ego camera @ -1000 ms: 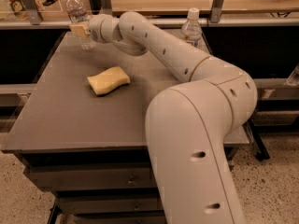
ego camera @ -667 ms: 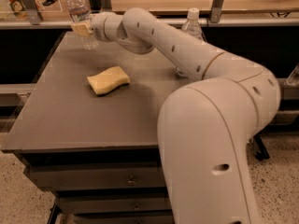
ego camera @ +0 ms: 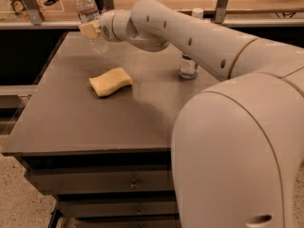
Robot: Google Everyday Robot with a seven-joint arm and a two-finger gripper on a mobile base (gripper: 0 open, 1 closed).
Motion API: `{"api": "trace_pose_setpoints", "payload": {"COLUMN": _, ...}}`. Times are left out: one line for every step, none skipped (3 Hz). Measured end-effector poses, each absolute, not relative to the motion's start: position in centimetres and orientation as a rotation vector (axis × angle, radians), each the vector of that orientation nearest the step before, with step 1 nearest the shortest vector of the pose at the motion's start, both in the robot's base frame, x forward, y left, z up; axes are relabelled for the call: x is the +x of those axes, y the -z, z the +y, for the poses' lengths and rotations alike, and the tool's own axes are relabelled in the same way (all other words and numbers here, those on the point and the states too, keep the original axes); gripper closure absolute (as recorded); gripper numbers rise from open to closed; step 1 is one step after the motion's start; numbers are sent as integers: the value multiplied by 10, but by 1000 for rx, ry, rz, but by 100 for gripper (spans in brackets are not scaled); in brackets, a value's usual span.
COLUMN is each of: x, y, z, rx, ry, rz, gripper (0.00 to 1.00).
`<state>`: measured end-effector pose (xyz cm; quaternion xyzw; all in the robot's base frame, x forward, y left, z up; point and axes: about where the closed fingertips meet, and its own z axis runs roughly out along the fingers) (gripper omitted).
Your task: Move water bottle near sponge
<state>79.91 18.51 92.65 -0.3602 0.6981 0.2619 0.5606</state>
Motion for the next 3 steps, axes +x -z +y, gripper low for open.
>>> {"api": "trace_pose_setpoints", "payload": {"x": 788, "y": -926, "z": 159, "rx": -769, "ry": -629, "rz": 1676, "gripper": 100}}
{"api": "trace_pose_setpoints", "payload": {"x": 767, "y": -931, "z": 145, "rx": -700, "ry": -663, "rz": 1664, "gripper": 100}}
{"api": "trace_pose_setpoints", "payload": {"x": 747, "y": -938, "z": 118, "rx": -648, "ry": -644, "rz": 1637, "gripper": 100}}
